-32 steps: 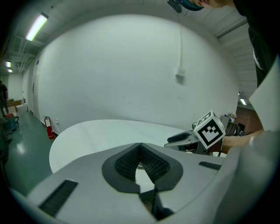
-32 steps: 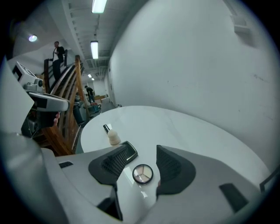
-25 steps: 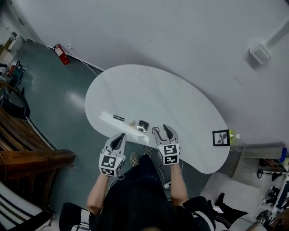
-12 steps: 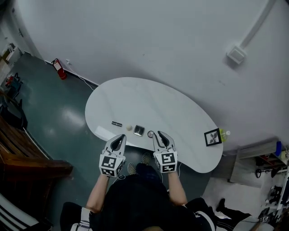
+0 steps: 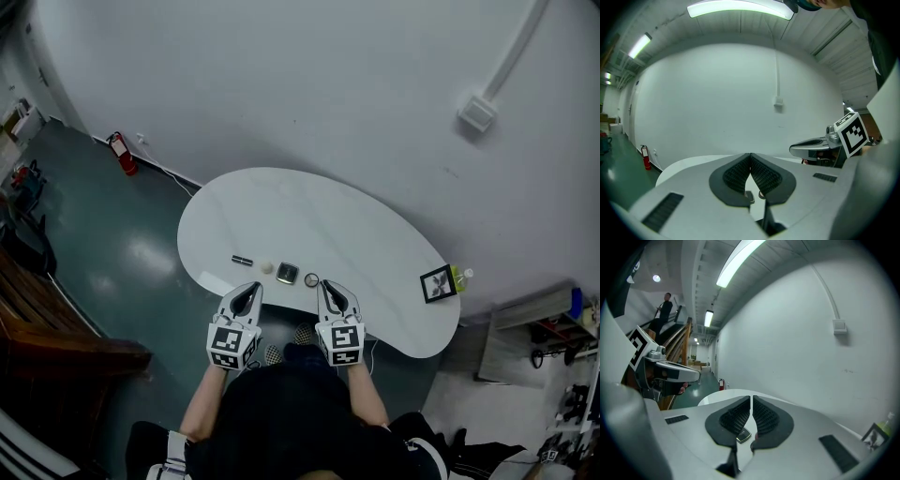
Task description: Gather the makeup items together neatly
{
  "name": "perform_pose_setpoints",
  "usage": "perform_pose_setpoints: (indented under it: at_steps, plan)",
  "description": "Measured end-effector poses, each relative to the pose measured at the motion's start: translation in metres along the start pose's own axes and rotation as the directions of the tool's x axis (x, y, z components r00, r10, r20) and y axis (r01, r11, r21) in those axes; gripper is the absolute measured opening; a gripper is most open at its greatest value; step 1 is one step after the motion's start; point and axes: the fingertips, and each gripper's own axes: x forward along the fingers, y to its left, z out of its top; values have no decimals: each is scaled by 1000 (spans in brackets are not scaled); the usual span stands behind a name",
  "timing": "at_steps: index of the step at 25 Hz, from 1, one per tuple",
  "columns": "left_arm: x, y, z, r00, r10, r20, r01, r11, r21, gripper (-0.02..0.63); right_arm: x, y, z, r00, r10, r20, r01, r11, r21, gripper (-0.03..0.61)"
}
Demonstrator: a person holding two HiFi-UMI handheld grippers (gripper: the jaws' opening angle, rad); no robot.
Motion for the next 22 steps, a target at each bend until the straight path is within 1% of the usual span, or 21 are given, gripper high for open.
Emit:
perform_pose_setpoints:
  at_steps: [4,11,22]
  plan:
    - [-1,1,2,1000,-1,1,1,1000,7,17,1,0,3,1000,3,10,-3,1000,24,40]
    - [-1,2,7,1000,-4,6,4,1000,11,17,1,0,8,1000,0,16,0,1000,19,38]
    - [1,3,3,1000,-15,5,15,1000,11,17,2,-1,4,1000,-6,12,6,1000,23,38]
